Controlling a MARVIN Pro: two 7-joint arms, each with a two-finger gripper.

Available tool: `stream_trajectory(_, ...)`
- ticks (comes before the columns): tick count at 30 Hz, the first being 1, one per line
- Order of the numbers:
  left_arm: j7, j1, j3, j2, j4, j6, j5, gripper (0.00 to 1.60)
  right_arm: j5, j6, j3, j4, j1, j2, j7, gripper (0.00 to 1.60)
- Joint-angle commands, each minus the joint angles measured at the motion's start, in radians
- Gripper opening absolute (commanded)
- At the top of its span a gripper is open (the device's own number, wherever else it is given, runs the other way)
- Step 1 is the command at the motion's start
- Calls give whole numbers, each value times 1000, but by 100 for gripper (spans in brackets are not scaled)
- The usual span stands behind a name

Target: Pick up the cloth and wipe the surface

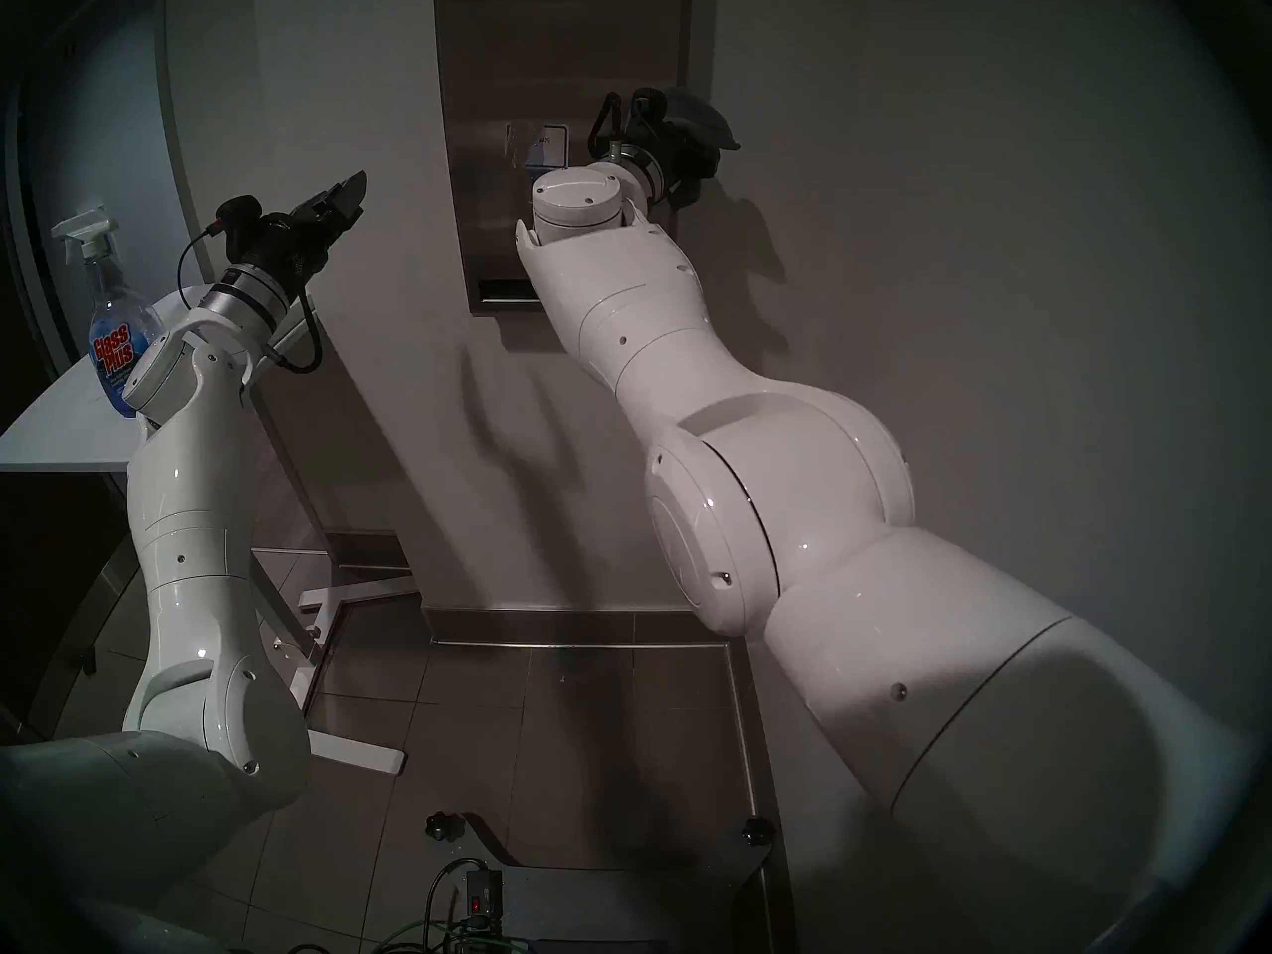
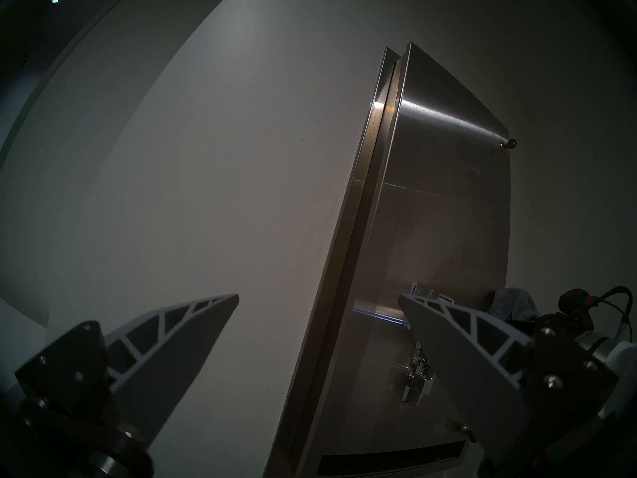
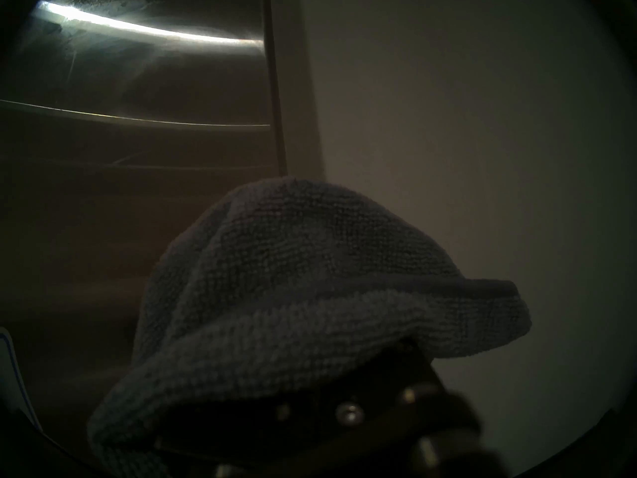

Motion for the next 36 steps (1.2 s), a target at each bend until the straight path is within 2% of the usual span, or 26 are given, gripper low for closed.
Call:
stream_trajectory(1,-3,-27,3,-2,-39,-6,-8,160,-2,-5,-13,-122,18,-14,19,0)
stream_trajectory(11,-9,-42,18,15,-19,-12,4,160,-15,-4,-56,-213,-30,-12,57,0)
stream_trajectory(30,-15,-70,70,41,20,-13,12,160,-10,20,-73,-447,-167,46,61,0)
stream_trajectory(31,-15,-70,73,42,21,-14,12,160,-10,21,-71,-439,-169,47,58,0)
stream_trajectory(32,-15,-70,75,42,23,-14,12,160,-10,26,-71,-471,-185,53,58,0)
stream_trajectory(33,-16,-70,77,43,24,-14,12,160,-10,28,-69,-463,-186,55,55,0)
stream_trajectory(34,-16,-70,79,43,25,-14,12,160,-9,33,-69,-499,-204,61,55,0)
stream_trajectory(35,-16,-70,80,44,26,-14,12,160,-10,34,-67,-481,-203,62,51,0)
stream_trajectory(36,-16,-70,82,45,28,-14,11,160,-9,41,-67,-516,-220,68,49,0)
